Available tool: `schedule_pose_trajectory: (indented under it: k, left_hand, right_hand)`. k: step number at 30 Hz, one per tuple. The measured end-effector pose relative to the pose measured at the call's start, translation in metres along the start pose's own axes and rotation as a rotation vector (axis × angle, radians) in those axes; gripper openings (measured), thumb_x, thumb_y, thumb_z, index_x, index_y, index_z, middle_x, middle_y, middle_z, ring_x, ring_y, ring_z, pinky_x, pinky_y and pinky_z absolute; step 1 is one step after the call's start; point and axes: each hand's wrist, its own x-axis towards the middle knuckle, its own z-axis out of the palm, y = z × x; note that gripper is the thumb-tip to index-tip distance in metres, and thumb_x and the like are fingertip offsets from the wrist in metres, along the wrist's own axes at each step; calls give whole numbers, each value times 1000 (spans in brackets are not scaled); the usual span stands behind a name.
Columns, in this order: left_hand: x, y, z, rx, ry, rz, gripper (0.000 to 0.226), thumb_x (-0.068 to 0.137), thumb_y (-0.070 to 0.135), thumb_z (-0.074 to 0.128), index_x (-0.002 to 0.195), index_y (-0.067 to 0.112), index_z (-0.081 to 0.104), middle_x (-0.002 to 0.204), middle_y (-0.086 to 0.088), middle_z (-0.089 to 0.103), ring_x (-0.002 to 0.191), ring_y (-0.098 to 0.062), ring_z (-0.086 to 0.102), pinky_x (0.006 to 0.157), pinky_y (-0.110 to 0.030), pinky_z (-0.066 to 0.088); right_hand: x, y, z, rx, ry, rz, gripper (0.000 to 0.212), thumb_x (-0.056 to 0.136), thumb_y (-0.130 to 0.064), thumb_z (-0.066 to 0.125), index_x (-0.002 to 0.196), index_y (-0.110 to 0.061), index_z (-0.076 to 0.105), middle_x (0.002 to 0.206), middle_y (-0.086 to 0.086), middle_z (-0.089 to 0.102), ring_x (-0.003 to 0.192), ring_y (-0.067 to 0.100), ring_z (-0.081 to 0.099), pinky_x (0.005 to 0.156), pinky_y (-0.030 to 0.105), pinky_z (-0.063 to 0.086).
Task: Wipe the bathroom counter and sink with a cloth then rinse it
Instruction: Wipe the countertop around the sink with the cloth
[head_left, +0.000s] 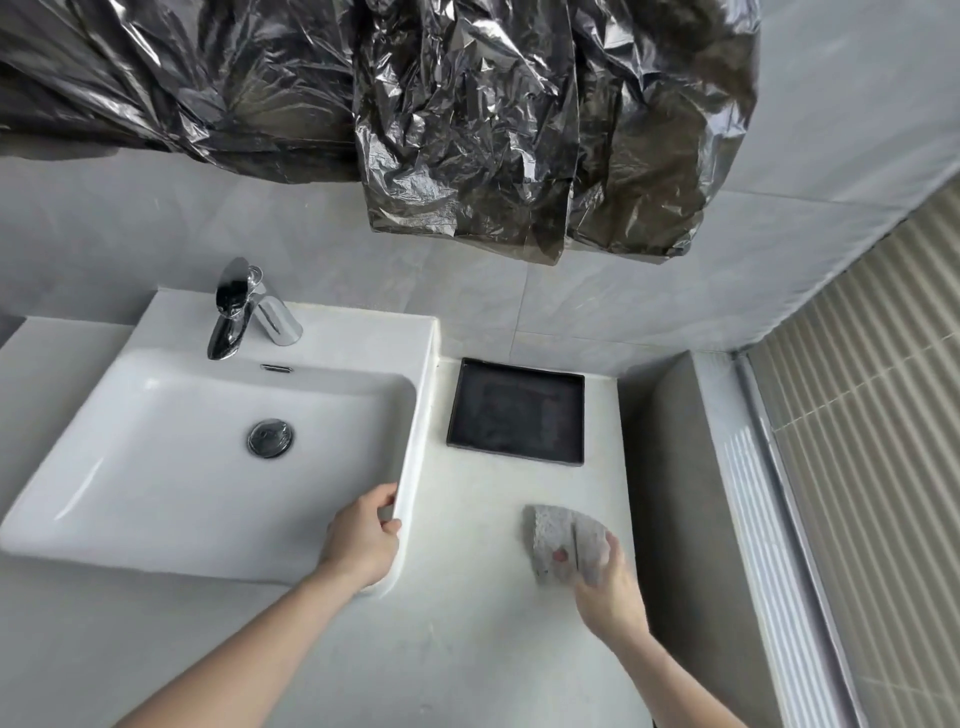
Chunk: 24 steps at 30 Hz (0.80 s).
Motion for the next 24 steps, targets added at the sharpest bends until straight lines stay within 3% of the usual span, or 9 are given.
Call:
schedule_pose_trajectory:
  k: [1, 4, 7, 10, 12, 14, 17, 21, 24]
  left_hand:
    - [-8, 1, 0, 0, 13, 5, 47, 91, 9, 63, 128, 36, 61, 105, 22, 65, 102, -11, 68, 93, -30, 51]
    - [-49, -2, -1, 4, 102, 156, 41, 91, 13, 65, 123, 38, 59, 105, 24, 57, 95, -1, 60, 84, -21, 46]
    - [-95, -29, 2, 45, 82, 324, 38, 90, 15, 64, 115, 43, 58, 115, 27, 54, 102, -1, 58, 82, -16, 48]
    - [-111, -81, 10, 203, -4, 226, 31, 87, 25, 63, 110, 45, 55, 120, 29, 49, 106, 4, 55, 81, -19, 49]
    - [-113, -122, 12, 296, -53, 112, 36, 85, 29, 64, 117, 42, 53, 127, 27, 44, 114, 1, 53, 89, -21, 46]
    - [-111, -158, 11, 386, -92, -27, 53, 86, 35, 65, 136, 30, 48, 141, 16, 36, 129, -12, 47, 103, -26, 42]
    - [-101, -196, 5, 442, -100, -259, 88, 84, 47, 66, 155, 17, 23, 161, -2, 15, 144, -30, 30, 114, -38, 37]
    - [-80, -208, 7, 451, -93, -383, 132, 66, 69, 70, 160, 21, -10, 166, -11, -17, 150, -47, 6, 120, -48, 24]
    - [-67, -199, 19, 469, -77, -394, 143, 60, 70, 77, 157, 27, -19, 164, -13, -27, 152, -44, -11, 119, -55, 24]
  right_hand:
    - [-5, 11, 6, -43, 11, -19, 78, 97, -53, 61, 157, -15, 29, 154, 12, 44, 134, 34, 51, 102, 40, 44]
    - [-8, 27, 23, -175, 45, -203, 79, 98, -34, 62, 162, -17, 20, 168, 18, 18, 155, 35, 18, 124, 44, 24]
    - [7, 24, 36, -252, 14, -218, 79, 98, -33, 59, 163, -20, 18, 172, 15, 3, 157, 38, 2, 128, 48, 12]
    - [26, 9, 49, -344, 12, -199, 74, 99, -50, 50, 160, -25, 16, 170, 14, -2, 155, 38, -6, 127, 53, 12]
    - [36, 2, 60, -426, 8, -156, 77, 98, -59, 42, 160, -26, 12, 169, 12, -3, 155, 37, -10, 124, 55, 15]
    - [42, -5, 74, -532, -11, -103, 80, 99, -59, 36, 163, -24, 1, 170, 12, -11, 155, 38, -15, 124, 55, 12]
    - [44, -27, 97, -610, -45, -196, 76, 103, -49, 33, 164, -22, -4, 171, 14, -16, 156, 39, -16, 126, 55, 8]
    - [42, -64, 128, -620, -135, -417, 70, 105, -36, 32, 165, -22, -2, 171, 11, -17, 157, 36, -18, 128, 53, 0]
    - [41, -88, 151, -657, -196, -564, 68, 106, -34, 31, 165, -22, 0, 171, 9, -19, 157, 32, -22, 129, 51, -3]
